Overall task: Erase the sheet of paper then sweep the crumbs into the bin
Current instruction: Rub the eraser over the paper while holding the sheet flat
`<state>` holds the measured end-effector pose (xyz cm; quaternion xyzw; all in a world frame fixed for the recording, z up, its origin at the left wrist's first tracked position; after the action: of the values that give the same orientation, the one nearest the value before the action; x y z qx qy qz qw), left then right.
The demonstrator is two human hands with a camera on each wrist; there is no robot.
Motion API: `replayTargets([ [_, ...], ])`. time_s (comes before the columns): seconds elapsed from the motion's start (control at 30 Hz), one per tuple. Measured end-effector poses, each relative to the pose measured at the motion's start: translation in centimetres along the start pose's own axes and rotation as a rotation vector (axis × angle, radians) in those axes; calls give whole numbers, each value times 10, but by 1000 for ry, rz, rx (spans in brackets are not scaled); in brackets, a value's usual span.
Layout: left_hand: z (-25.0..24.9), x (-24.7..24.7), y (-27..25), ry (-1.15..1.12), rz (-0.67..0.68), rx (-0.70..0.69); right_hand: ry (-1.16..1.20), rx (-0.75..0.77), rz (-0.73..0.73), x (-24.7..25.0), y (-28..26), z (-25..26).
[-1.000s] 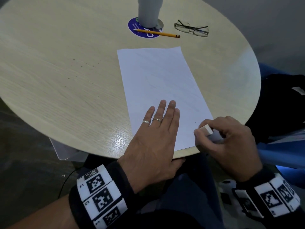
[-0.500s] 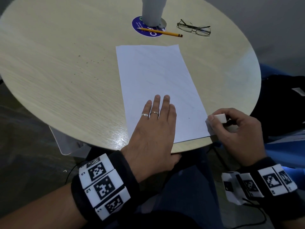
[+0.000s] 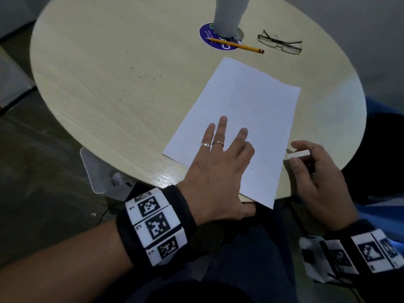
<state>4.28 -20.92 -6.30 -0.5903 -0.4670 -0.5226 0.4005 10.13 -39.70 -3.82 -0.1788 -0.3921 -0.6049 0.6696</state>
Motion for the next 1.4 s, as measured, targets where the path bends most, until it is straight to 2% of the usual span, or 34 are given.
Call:
replayTargets([
  [0.2,5,-7,2,-16,4,19,67,107,-47,-5,-5,25],
  [0.33,7,-7,2,-20,-5,34,38,275,45,-23,-13,52],
  [0.43,7,-7,2,-30,0,35,-24,344,102,-36,-19,64],
  [0.63,5,-7,1,-27,8,31,-64,259,-25,-16,-8,52],
  [0.73,8,-7,3,-28,-5,25,-67,324,20,-31,-19,70],
  [0.8,7,-8,3,-33,8,25,-59,294,53,-31,-18,63],
  [0.93,7,-8,3,-31,9,8,-28,228,17,-16,-11,44],
  [1.07,12,-9,12,29,42,-77,-41,292,-15,-26,-6,51],
  [1.13,15,-9,11,59,56,-101,-22,247,-27,-26,0,42],
  [1.23,21,-6,2,18,61,-19,30,151,-62,-20,4,29],
  [1.33,28,-3,-6,-177,61,149,37,77,-70,-19,5,25],
  [1.4,32,-1,-7,-237,29,197,56,76,-52,-21,7,28],
])
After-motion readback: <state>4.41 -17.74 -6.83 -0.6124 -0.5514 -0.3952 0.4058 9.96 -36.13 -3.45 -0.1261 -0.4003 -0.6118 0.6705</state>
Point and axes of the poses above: each hand's wrist, its own y-axis towards the middle knuckle, its own x-axis out of the back of the hand, z = x × y, the point moved 8 cm from there along y, towards the middle knuckle, and after that the axes turned 5 degrees about -z, right-handed, at the moved point
